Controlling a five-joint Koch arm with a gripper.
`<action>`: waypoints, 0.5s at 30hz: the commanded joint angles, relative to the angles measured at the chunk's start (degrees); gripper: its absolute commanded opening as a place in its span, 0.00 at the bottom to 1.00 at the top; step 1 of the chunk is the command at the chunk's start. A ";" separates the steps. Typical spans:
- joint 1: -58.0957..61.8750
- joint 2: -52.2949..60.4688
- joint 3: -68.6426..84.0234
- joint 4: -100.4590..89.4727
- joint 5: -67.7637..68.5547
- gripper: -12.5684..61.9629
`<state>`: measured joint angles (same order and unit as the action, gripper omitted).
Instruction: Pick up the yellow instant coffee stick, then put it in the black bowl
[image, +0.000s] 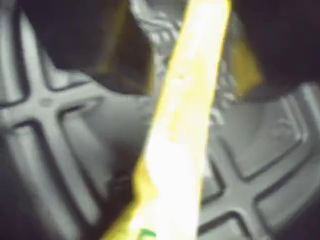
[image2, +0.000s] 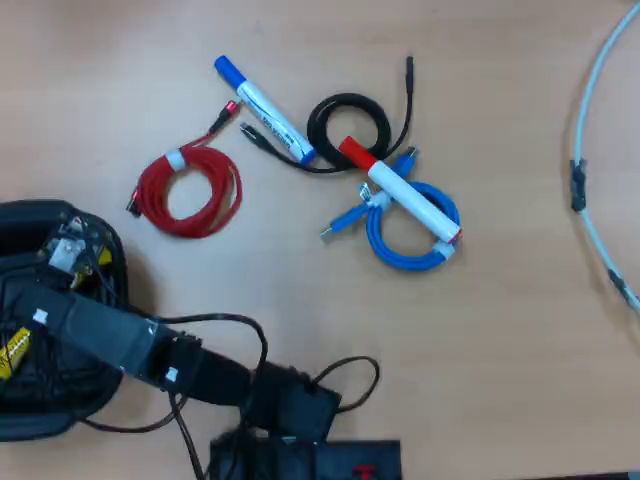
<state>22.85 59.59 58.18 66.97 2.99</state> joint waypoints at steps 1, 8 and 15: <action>0.18 0.70 -4.66 2.20 0.79 0.52; 0.88 1.67 -5.19 11.87 0.79 0.58; 3.43 19.16 -13.97 23.12 -0.79 0.57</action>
<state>25.14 67.50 50.10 85.78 2.99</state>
